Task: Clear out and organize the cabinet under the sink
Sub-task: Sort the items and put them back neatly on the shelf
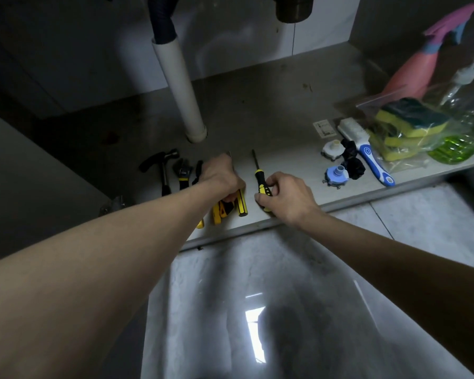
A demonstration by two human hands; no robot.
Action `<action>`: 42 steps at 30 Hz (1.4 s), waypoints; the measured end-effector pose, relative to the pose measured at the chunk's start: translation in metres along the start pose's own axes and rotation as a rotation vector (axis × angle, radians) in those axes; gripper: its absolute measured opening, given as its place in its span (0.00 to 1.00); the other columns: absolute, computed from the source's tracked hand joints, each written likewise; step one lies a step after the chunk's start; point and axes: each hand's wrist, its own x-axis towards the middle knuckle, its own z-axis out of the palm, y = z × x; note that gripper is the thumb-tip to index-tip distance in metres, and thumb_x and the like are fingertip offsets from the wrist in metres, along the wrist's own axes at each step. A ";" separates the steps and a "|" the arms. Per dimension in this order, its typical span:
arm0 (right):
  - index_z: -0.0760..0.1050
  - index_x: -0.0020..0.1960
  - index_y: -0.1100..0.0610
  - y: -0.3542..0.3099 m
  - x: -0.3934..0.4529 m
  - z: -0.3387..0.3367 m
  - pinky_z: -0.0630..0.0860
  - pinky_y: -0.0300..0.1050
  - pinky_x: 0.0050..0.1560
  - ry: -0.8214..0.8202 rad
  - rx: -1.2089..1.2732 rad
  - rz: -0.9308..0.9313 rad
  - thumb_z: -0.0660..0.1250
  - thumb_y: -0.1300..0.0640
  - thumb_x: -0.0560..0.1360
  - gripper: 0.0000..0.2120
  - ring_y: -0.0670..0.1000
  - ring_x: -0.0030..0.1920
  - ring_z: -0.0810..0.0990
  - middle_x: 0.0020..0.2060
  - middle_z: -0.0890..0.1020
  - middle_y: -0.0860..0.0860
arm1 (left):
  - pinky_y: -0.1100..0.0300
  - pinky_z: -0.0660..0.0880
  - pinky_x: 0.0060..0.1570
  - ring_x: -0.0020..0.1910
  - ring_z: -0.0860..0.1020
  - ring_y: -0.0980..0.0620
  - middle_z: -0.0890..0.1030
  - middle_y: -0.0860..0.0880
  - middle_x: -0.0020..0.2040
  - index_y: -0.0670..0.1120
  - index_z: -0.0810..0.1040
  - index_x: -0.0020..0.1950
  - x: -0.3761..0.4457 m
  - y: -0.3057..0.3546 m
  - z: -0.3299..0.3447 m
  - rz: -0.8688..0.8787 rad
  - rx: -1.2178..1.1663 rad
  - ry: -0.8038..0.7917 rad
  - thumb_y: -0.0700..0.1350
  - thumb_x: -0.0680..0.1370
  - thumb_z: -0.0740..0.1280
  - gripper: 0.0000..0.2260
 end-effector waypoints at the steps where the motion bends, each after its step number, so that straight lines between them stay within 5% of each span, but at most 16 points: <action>1: 0.76 0.62 0.53 -0.001 0.000 0.001 0.62 0.37 0.33 0.001 0.007 -0.002 0.73 0.43 0.73 0.22 0.50 0.44 0.75 0.43 0.78 0.46 | 0.51 0.84 0.38 0.32 0.85 0.49 0.85 0.46 0.32 0.40 0.84 0.41 0.000 -0.001 0.000 -0.010 -0.026 0.001 0.43 0.74 0.75 0.06; 8: 0.76 0.63 0.53 -0.008 -0.002 0.005 0.67 0.41 0.43 -0.006 0.015 -0.018 0.73 0.45 0.74 0.22 0.49 0.47 0.77 0.46 0.79 0.47 | 0.61 0.79 0.28 0.22 0.80 0.53 0.83 0.47 0.27 0.40 0.84 0.39 0.001 -0.008 -0.003 -0.043 -0.189 0.043 0.45 0.76 0.73 0.10; 14: 0.76 0.63 0.53 -0.012 -0.002 0.008 0.67 0.42 0.45 -0.015 0.021 -0.026 0.72 0.45 0.74 0.21 0.49 0.47 0.76 0.46 0.78 0.47 | 0.54 0.83 0.45 0.36 0.84 0.46 0.86 0.44 0.36 0.42 0.83 0.40 0.001 -0.017 -0.009 -0.092 -0.283 0.159 0.50 0.79 0.64 0.15; 20: 0.77 0.61 0.53 -0.014 -0.005 0.007 0.67 0.42 0.45 -0.019 0.020 -0.026 0.72 0.42 0.73 0.21 0.50 0.47 0.76 0.45 0.79 0.47 | 0.50 0.80 0.52 0.49 0.82 0.43 0.83 0.45 0.46 0.45 0.82 0.49 0.000 -0.020 -0.008 -0.099 -0.116 0.219 0.56 0.78 0.63 0.16; 24: 0.76 0.60 0.53 -0.004 -0.031 -0.008 0.73 0.45 0.46 0.006 0.078 -0.010 0.68 0.40 0.74 0.21 0.49 0.47 0.79 0.42 0.80 0.46 | 0.56 0.73 0.39 0.44 0.80 0.43 0.81 0.45 0.42 0.47 0.79 0.43 -0.011 -0.012 -0.008 -0.020 0.057 0.236 0.56 0.78 0.62 0.15; 32: 0.78 0.49 0.53 0.073 -0.178 -0.036 0.79 0.50 0.51 0.039 0.249 0.320 0.62 0.50 0.79 0.09 0.56 0.47 0.83 0.42 0.83 0.51 | 0.54 0.71 0.41 0.50 0.81 0.37 0.83 0.39 0.50 0.43 0.81 0.49 -0.098 0.035 0.011 0.290 0.286 0.211 0.56 0.76 0.59 0.19; 36: 0.75 0.45 0.55 0.114 -0.274 -0.026 0.75 0.50 0.48 -0.093 0.043 0.401 0.59 0.50 0.80 0.11 0.61 0.48 0.80 0.45 0.83 0.56 | 0.55 0.75 0.43 0.46 0.80 0.41 0.83 0.42 0.48 0.46 0.79 0.48 -0.184 0.048 0.089 0.311 0.194 -0.069 0.56 0.77 0.58 0.16; 42: 0.73 0.42 0.56 0.143 -0.385 -0.014 0.72 0.52 0.42 -0.262 -0.104 0.371 0.61 0.57 0.78 0.07 0.61 0.48 0.81 0.43 0.83 0.57 | 0.54 0.74 0.52 0.57 0.79 0.41 0.81 0.43 0.58 0.46 0.80 0.58 -0.288 0.043 0.179 0.197 0.233 -0.480 0.54 0.76 0.62 0.17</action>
